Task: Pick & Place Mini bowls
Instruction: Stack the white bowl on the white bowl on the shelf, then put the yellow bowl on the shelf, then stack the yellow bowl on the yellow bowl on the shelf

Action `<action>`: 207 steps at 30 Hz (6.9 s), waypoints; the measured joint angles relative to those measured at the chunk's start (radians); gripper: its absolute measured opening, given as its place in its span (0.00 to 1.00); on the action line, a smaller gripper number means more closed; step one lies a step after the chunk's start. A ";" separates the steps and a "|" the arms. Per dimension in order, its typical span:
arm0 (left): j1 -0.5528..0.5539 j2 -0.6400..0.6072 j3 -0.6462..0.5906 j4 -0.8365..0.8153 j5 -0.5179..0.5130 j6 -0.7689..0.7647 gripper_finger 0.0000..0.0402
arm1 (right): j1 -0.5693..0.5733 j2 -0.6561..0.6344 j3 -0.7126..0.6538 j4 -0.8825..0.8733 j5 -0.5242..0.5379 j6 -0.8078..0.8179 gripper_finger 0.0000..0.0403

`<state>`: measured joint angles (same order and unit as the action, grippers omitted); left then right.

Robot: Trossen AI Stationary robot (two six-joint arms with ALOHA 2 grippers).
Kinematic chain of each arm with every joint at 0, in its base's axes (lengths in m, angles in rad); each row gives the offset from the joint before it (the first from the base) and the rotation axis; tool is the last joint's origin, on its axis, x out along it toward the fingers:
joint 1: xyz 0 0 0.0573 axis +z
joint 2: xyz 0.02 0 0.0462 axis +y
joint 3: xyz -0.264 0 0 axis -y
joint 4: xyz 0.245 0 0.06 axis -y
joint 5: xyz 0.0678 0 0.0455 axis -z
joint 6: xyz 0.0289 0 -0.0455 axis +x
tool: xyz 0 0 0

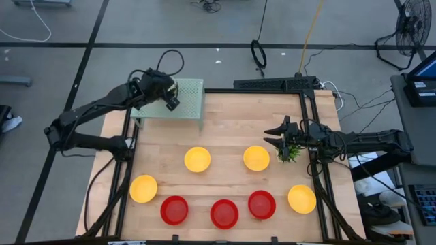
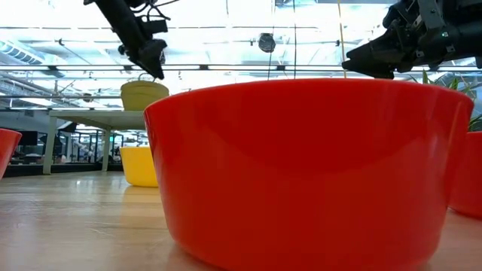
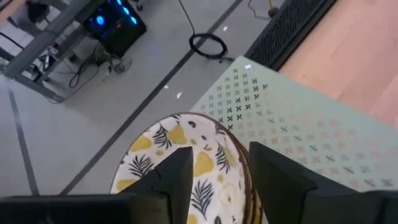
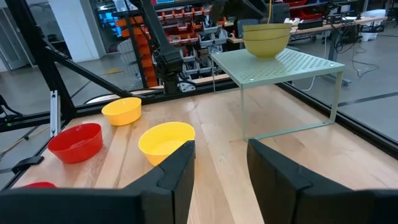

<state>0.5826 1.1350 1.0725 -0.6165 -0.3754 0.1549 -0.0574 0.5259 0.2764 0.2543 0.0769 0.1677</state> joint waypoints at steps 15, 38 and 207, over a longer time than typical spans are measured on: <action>-0.230 -0.054 -0.019 -0.016 0.510 -0.299 0.47 | 0.000 0.001 0.000 -0.004 0.000 0.000 0.34; -0.935 0.135 -0.042 -0.278 0.587 -1.246 0.47 | 0.000 0.001 0.000 -0.004 0.000 0.003 0.34; 0.072 0.249 0.226 -0.958 0.089 -0.401 0.32 | -0.001 0.001 0.000 -0.049 0.131 0.048 0.34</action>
<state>0.6547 1.3838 1.2982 -1.5747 -0.2862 -0.2466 -0.0582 0.5270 0.2760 0.2054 0.2080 0.2161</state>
